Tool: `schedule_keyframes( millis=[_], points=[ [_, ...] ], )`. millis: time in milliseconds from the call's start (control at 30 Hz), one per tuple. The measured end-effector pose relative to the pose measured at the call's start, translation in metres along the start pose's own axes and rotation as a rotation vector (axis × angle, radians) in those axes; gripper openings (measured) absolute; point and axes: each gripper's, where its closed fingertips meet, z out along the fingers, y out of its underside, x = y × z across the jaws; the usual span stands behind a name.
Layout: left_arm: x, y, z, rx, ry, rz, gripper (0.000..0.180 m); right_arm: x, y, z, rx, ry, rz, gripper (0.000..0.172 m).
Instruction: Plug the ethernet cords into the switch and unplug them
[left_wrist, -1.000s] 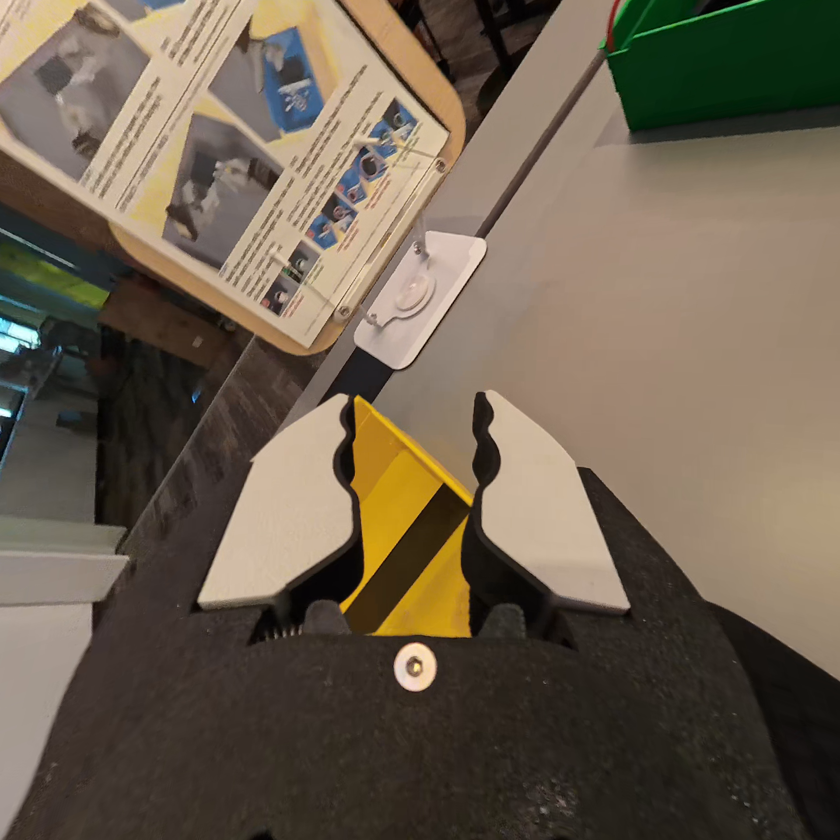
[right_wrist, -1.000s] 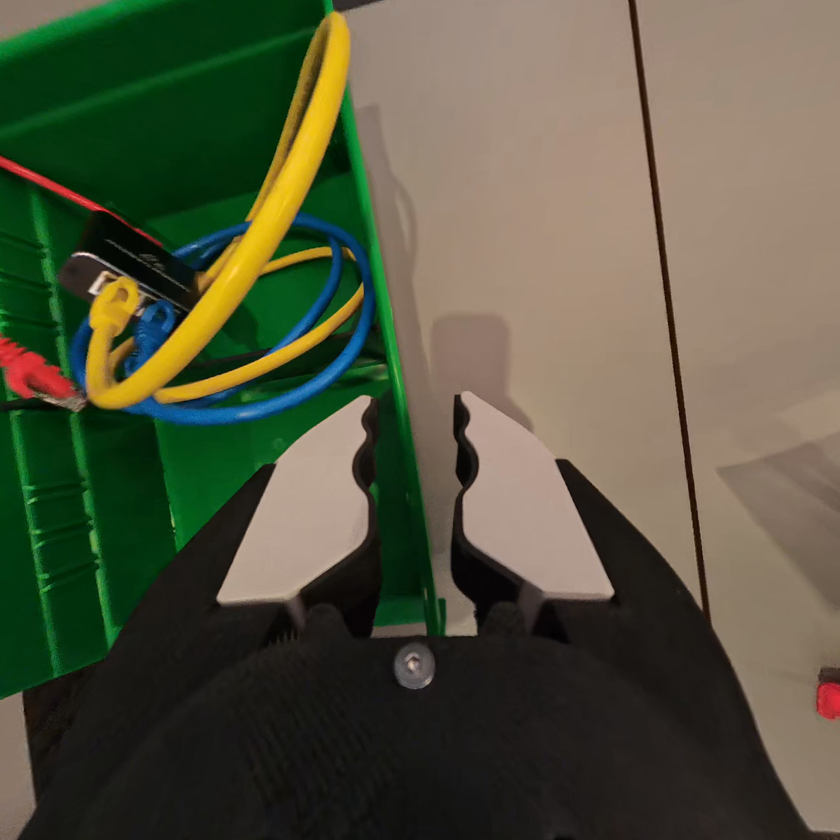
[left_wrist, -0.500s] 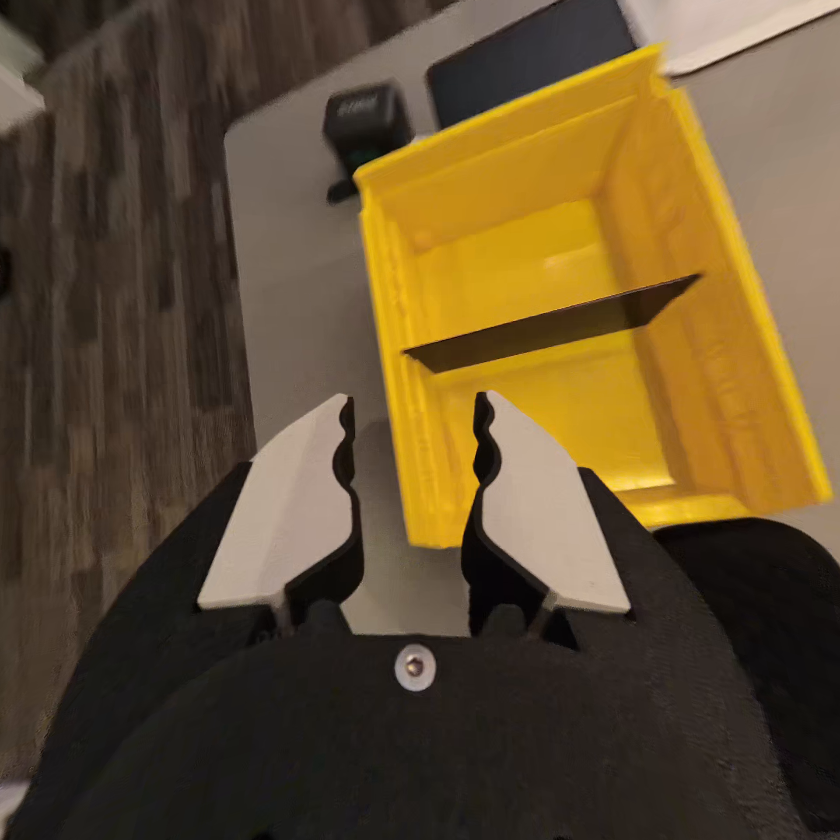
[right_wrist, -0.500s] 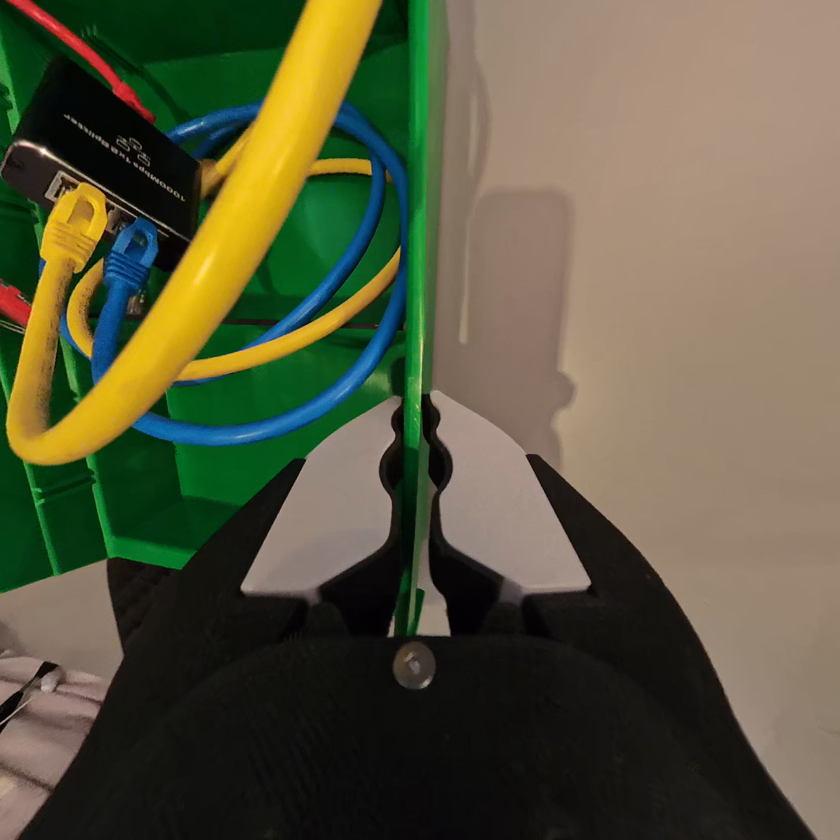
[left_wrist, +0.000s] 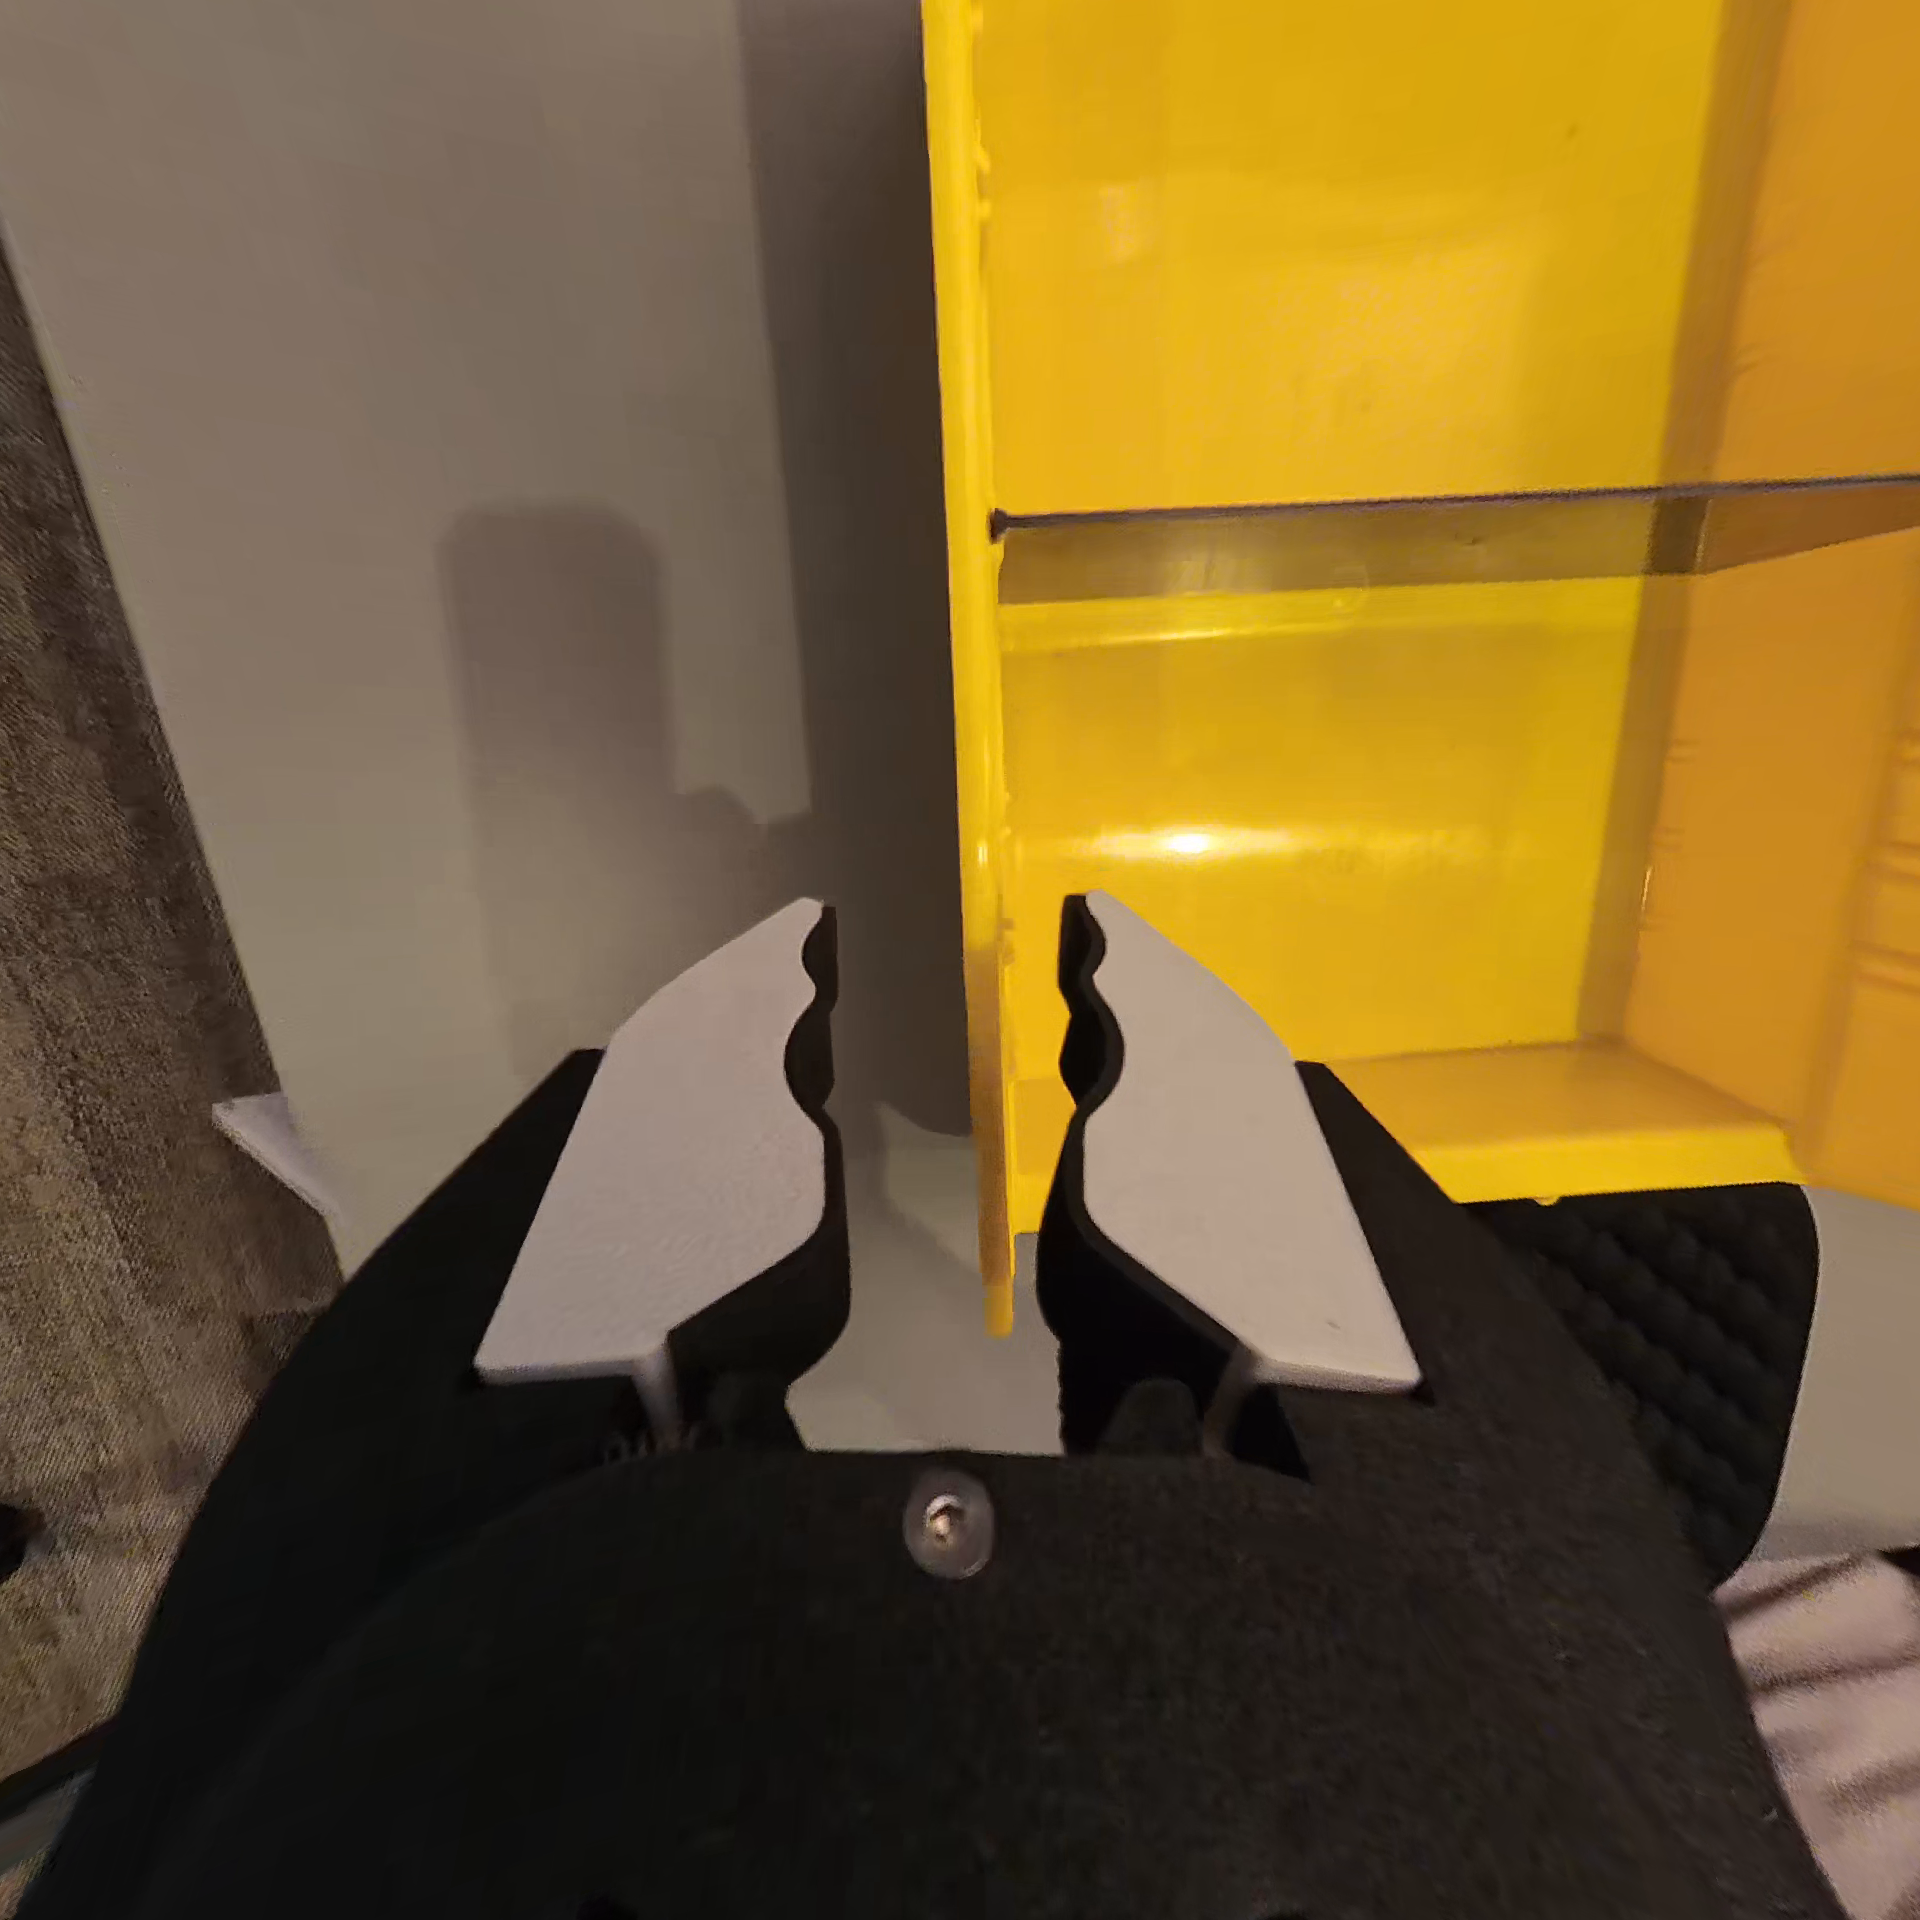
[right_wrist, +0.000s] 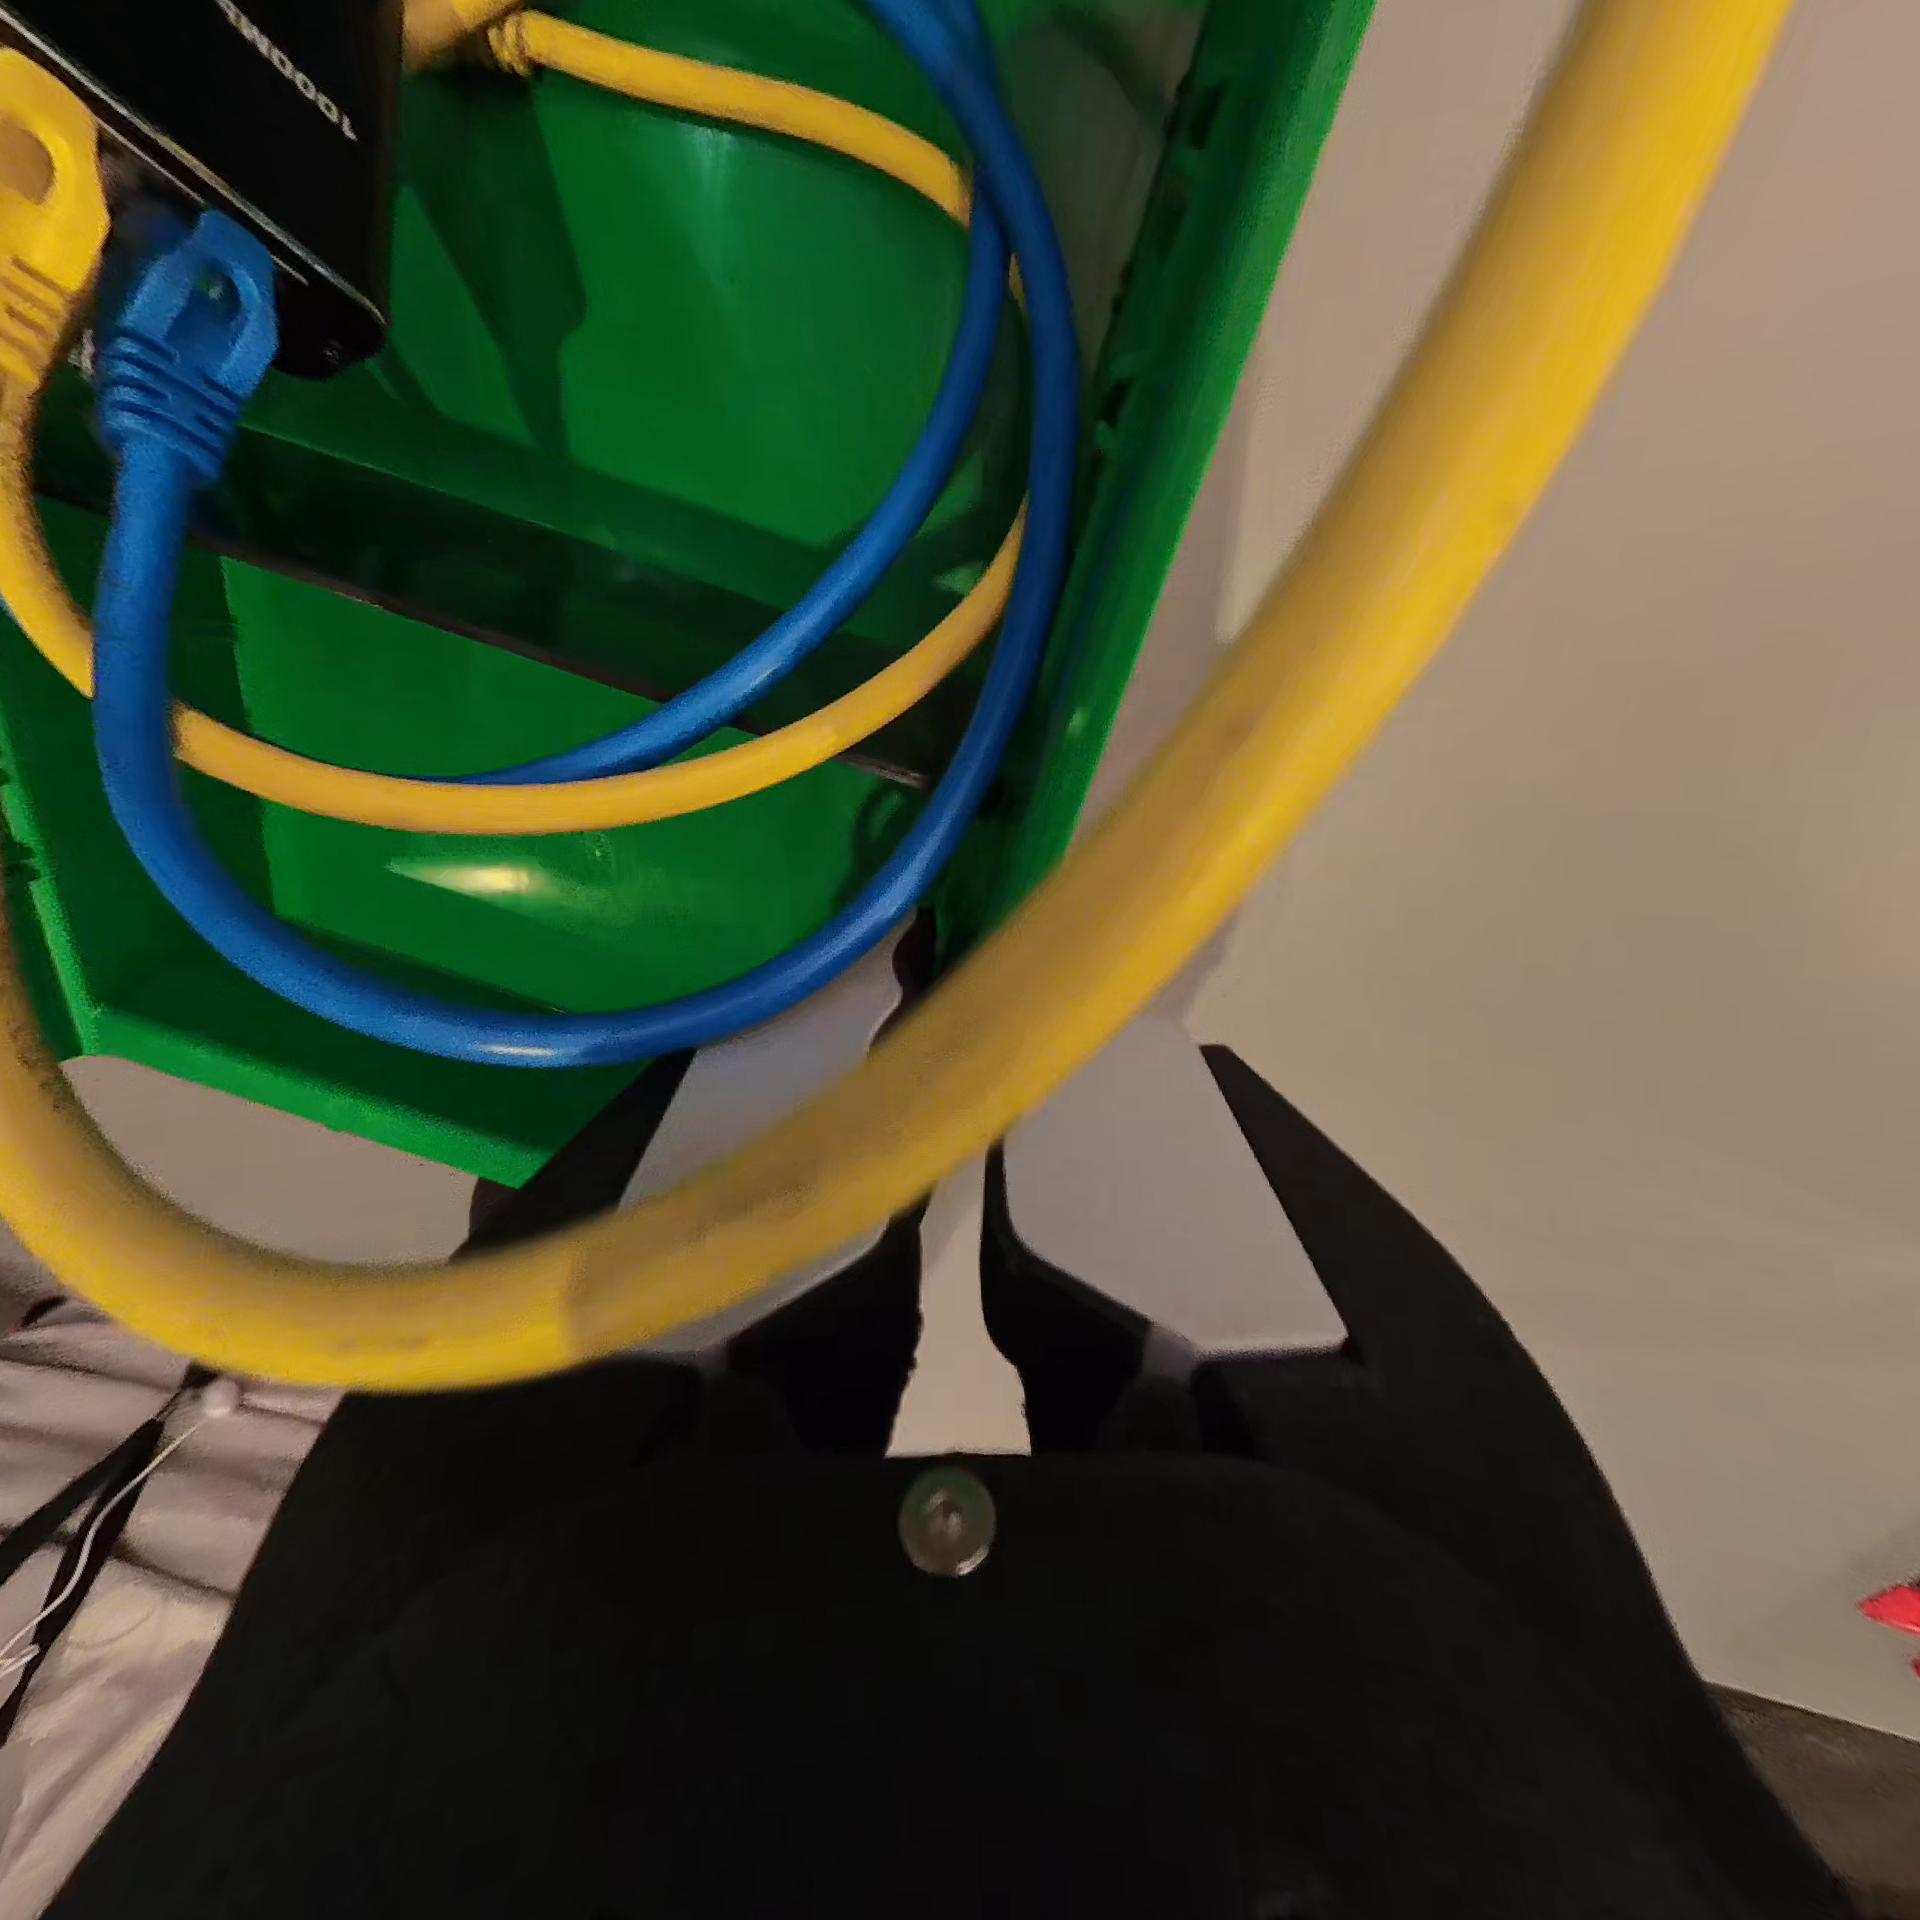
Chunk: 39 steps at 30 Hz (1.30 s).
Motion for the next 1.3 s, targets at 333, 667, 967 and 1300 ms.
schedule_keyframes(
  millis=[333,667,967,1300],
  points=[
    [0.017,0.001,0.016,-0.108,-0.01,0.049,0.014,-0.064,0.004,0.02,-0.182,0.0,-0.054,0.01],
    [0.058,-0.007,0.022,-0.17,-0.054,0.219,0.013,-0.09,-0.005,0.025,-0.183,0.002,-0.103,0.01],
    [0.101,-0.01,0.028,-0.213,-0.088,0.302,0.033,-0.109,-0.008,0.031,-0.183,-0.031,-0.089,0.013],
    [0.131,-0.005,0.027,-0.24,-0.08,0.421,0.04,-0.103,-0.006,0.019,-0.157,-0.028,-0.099,0.033]
  ],
)
